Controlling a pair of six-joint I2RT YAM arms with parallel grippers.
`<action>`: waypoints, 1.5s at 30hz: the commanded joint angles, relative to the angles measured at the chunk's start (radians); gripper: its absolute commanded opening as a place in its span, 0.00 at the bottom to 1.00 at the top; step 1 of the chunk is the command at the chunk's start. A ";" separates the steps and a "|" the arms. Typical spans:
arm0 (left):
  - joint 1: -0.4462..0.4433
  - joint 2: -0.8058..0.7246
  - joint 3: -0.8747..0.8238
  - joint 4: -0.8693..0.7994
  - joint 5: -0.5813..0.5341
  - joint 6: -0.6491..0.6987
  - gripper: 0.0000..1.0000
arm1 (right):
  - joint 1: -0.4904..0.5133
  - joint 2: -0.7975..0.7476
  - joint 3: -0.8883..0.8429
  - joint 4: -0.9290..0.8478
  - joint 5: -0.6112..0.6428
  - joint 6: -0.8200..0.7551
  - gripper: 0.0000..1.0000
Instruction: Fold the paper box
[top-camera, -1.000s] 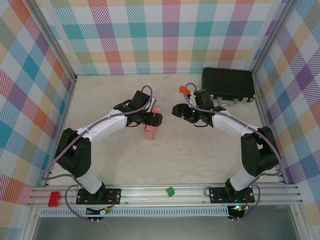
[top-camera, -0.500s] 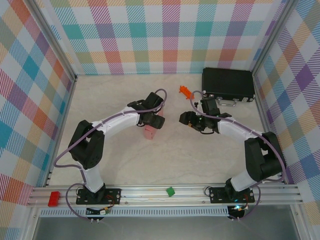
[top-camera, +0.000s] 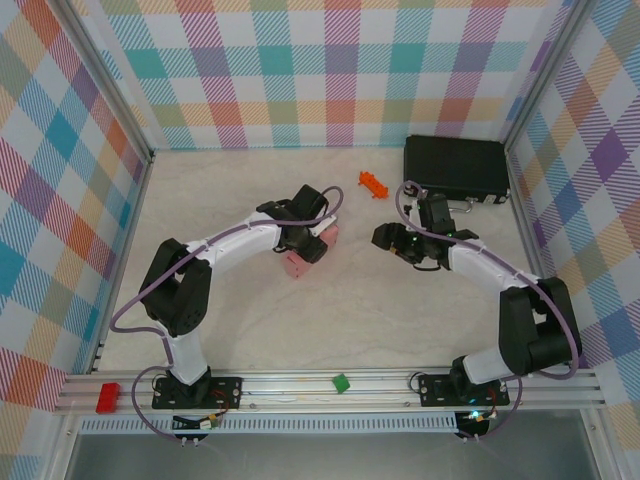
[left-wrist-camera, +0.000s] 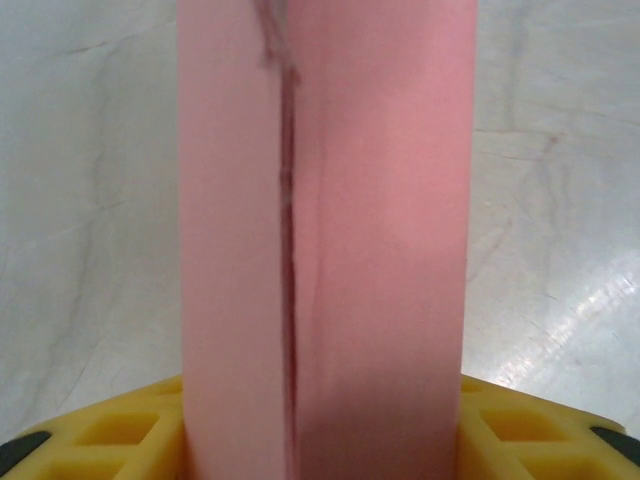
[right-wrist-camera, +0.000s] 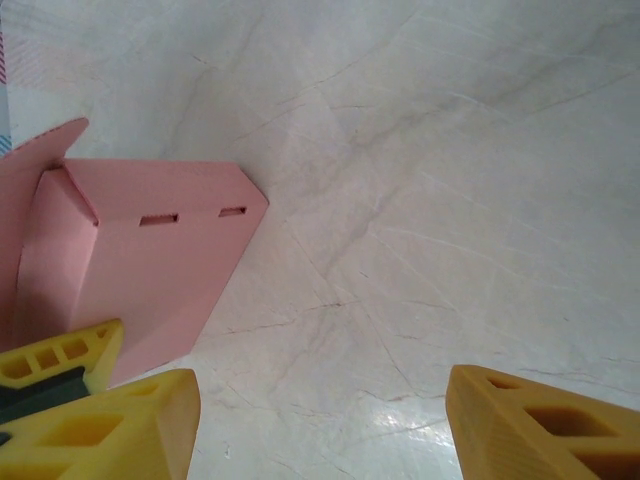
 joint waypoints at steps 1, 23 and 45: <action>0.004 0.009 0.018 -0.035 0.162 0.200 0.53 | -0.014 -0.033 -0.018 -0.024 -0.011 -0.027 0.67; 0.065 0.155 0.238 -0.221 0.453 0.787 0.58 | -0.043 -0.086 -0.096 -0.024 -0.006 -0.003 0.67; 0.062 0.041 0.328 -0.249 0.395 0.698 1.00 | -0.047 -0.070 0.046 -0.155 0.036 -0.154 0.67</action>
